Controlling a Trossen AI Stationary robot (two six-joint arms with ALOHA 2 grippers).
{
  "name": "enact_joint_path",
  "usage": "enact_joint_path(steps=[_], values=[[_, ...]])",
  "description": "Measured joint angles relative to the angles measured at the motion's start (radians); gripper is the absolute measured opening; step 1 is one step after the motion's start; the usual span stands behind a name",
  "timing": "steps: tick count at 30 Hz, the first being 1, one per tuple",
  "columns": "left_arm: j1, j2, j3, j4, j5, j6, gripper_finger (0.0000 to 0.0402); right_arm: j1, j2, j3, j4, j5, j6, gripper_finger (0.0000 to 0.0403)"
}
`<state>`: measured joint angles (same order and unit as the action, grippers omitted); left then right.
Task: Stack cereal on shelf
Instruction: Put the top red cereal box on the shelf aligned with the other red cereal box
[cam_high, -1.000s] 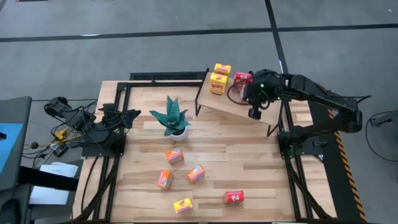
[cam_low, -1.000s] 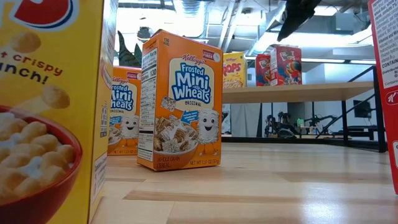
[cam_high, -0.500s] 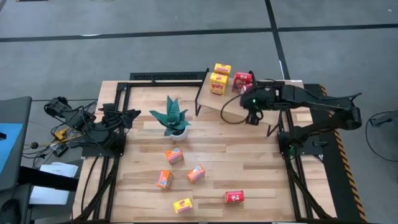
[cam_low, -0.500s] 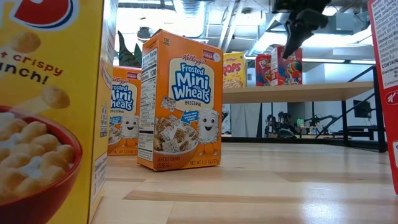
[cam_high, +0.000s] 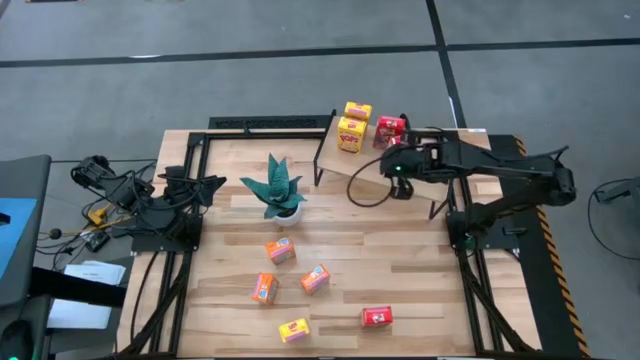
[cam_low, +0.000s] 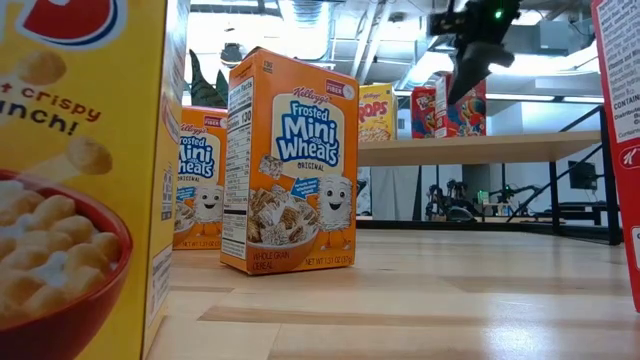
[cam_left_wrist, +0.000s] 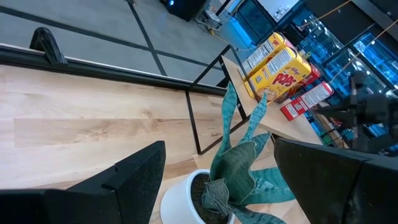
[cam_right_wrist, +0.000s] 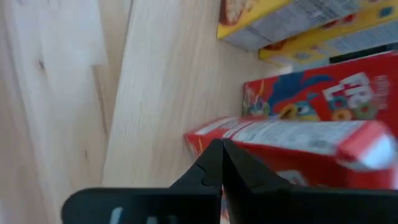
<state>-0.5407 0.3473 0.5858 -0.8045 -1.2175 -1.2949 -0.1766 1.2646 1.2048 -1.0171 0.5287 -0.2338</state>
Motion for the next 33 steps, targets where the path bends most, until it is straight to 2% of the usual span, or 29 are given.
enact_joint_path(steps=[6, 15, 25, 30, 33], values=[[0.0, 0.0, 0.0, -0.003, 0.001, 0.0, 0.0293, -0.02, 0.051, -0.001, 0.019, -0.003, -0.033, 0.001], [0.0, 0.0, 0.0, -0.014, 0.001, 0.0, 0.0293, -0.043, 0.09, -0.001, 0.066, 0.023, -0.066, 0.0036], [0.0, 0.0, 0.0, -0.017, 0.0, 0.0, 0.0293, -0.037, 0.088, 0.018, 0.129, 0.039, -0.115, 0.0012], [0.0, 0.0, 0.0, -0.017, 0.002, -0.002, 0.0293, 0.014, 0.067, 0.082, 0.046, 0.023, -0.077, 0.0031], [0.0, 0.0, 0.0, -0.017, 0.006, -0.003, 0.0293, 0.053, 0.025, 0.081, -0.016, 0.014, -0.031, 0.0027]])
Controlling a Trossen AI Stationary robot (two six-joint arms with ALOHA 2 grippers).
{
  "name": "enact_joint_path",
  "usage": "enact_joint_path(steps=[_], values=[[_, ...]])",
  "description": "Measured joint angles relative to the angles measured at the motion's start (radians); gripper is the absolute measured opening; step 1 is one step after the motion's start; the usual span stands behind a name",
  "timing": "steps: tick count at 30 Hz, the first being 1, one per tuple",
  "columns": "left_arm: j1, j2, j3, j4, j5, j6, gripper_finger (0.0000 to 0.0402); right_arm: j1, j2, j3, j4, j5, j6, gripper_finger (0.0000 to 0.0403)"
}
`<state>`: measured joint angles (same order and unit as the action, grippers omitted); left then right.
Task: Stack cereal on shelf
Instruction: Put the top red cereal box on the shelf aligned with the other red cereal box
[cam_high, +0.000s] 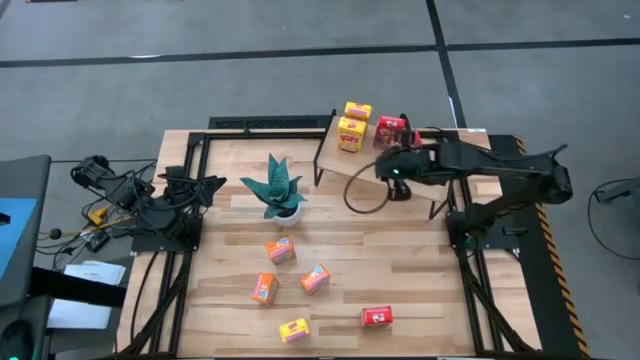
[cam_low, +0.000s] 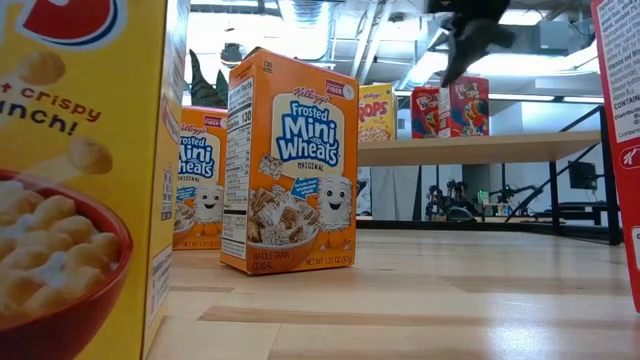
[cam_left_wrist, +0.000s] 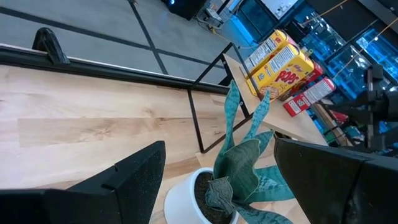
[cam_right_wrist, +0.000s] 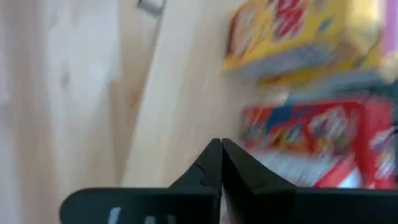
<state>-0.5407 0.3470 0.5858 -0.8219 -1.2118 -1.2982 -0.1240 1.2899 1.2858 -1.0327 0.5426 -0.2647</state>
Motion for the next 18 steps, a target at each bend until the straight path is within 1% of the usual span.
enact_joint_path(steps=[2, 5, 10, 14, 18], values=[[0.0, 0.0, 0.0, -0.001, -0.001, 0.004, 0.0293, 0.013, -0.018, -0.005, -0.055, -0.004, 0.028, 0.0014], [0.0, 0.0, 0.0, -0.006, -0.015, 0.017, 0.0293, 0.02, -0.045, -0.036, -0.069, -0.003, 0.042, 0.0008], [0.0, 0.0, 0.0, -0.009, -0.034, 0.022, 0.0293, 0.019, -0.052, -0.109, -0.052, 0.002, 0.055, 0.0025], [0.0, 0.0, 0.0, -0.018, -0.033, 0.016, 0.0293, 0.003, -0.052, -0.164, -0.002, 0.009, 0.046, 0.0014], [0.0, 0.0, 0.0, -0.018, -0.033, 0.011, 0.0293, -0.023, -0.052, -0.179, 0.042, 0.031, 0.022, 0.0006]])
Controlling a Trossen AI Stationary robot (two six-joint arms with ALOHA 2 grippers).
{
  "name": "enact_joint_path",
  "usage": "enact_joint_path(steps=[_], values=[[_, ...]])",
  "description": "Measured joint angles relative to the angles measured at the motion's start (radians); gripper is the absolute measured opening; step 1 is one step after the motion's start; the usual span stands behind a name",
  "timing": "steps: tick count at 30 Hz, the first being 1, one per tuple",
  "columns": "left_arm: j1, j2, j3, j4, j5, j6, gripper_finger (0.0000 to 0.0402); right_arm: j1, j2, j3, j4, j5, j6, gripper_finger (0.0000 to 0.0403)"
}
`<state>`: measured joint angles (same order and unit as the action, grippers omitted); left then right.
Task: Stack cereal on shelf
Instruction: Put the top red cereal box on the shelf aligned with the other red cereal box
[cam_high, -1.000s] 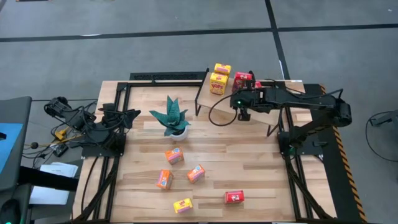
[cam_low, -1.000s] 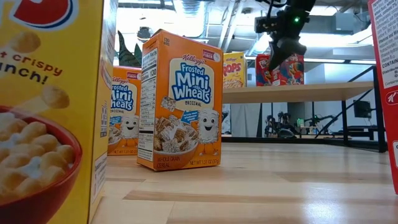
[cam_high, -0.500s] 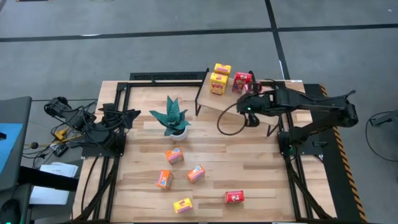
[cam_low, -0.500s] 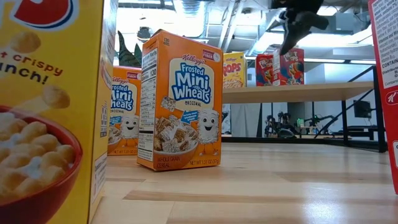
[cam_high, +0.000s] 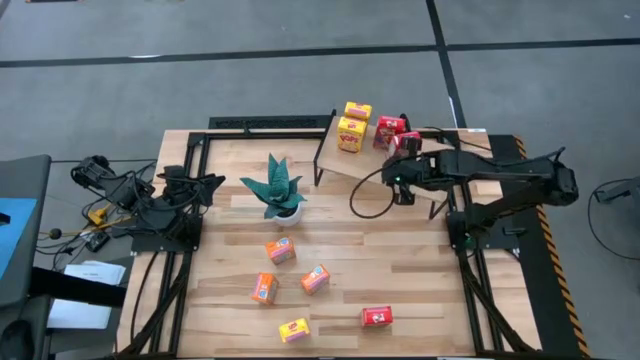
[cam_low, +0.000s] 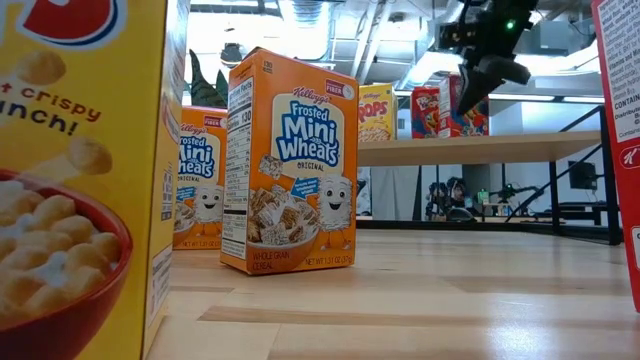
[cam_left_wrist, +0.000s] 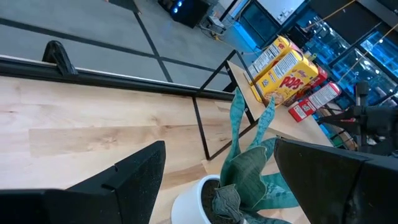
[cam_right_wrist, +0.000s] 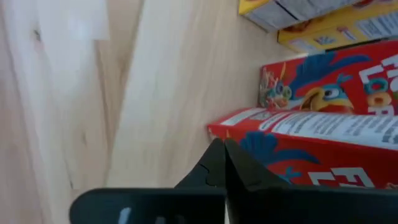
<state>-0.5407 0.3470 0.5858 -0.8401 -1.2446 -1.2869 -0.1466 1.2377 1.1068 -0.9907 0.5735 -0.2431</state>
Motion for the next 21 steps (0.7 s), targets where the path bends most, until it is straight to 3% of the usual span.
enact_joint_path(steps=[7, 16, 21], values=[[0.0, 0.0, 0.0, 0.0, 0.002, 0.0, 0.0293, -0.063, 0.0, -0.001, 0.06, 0.004, -0.006, 0.0029], [0.0, 0.0, 0.0, -0.008, 0.002, 0.0, 0.0293, -0.095, 0.011, -0.001, 0.128, 0.003, -0.028, 0.0007], [0.0, 0.0, 0.0, -0.008, 0.003, -0.003, 0.0293, -0.091, 0.006, 0.001, 0.148, 0.027, -0.028, 0.0033]])
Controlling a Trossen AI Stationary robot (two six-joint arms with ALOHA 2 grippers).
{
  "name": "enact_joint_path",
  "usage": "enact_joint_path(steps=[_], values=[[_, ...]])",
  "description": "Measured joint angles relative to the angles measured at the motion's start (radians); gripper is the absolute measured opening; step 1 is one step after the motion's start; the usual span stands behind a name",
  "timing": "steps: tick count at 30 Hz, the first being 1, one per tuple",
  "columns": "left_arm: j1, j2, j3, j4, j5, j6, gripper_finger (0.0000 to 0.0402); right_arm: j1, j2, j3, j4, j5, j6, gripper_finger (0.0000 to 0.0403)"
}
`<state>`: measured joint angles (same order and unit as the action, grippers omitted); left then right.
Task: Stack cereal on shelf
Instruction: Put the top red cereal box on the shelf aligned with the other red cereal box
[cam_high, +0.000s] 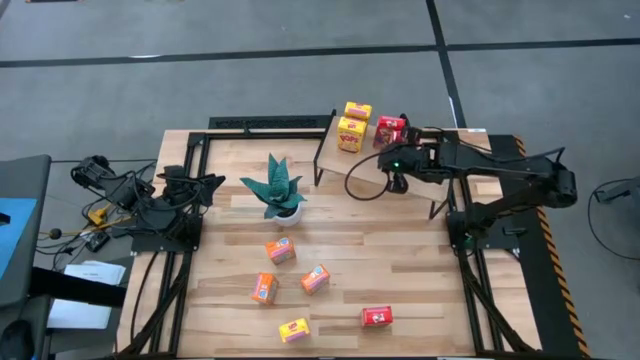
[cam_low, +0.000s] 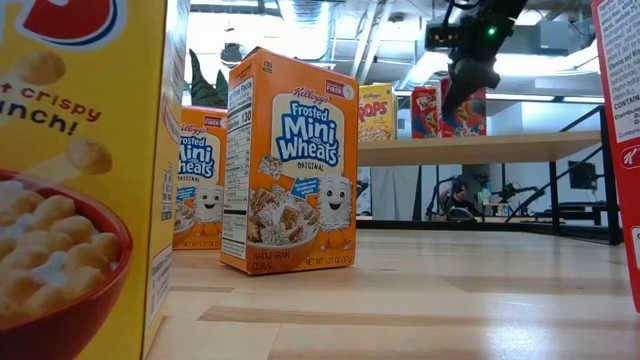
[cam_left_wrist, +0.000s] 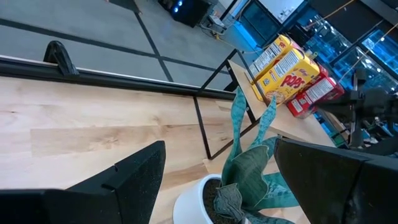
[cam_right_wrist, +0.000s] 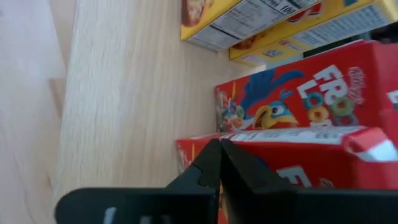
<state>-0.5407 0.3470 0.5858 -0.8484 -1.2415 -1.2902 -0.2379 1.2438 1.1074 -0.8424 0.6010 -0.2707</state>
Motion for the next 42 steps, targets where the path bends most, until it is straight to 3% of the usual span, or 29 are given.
enact_joint_path(steps=[6, 12, 17, 21, 28, 42], values=[[0.0, 0.0, 0.0, 0.0, 0.01, -0.012, 0.0293, 0.087, -0.027, 0.079, -0.102, -0.004, 0.075, 0.0026], [0.0, 0.0, 0.0, -0.001, 0.005, -0.005, 0.0293, 0.185, -0.192, 0.075, -0.214, 0.004, 0.374, 0.001], [0.0, 0.0, 0.0, -0.014, -0.019, -0.006, 0.0293, 0.243, -0.364, -0.043, -0.237, 0.13, 0.642, 0.0015], [0.0, 0.0, 0.0, -0.022, -0.039, -0.014, 0.0293, 0.235, -0.432, -0.131, -0.227, 0.235, 0.747, 0.0006], [0.0, 0.0, 0.0, -0.022, -0.039, -0.016, 0.0293, 0.153, -0.42, -0.202, -0.209, 0.249, 0.759, 0.0015], [0.0, 0.0, 0.0, -0.027, -0.035, -0.016, 0.0293, 0.029, -0.333, -0.264, 0.064, 0.228, 0.507, 0.001]])
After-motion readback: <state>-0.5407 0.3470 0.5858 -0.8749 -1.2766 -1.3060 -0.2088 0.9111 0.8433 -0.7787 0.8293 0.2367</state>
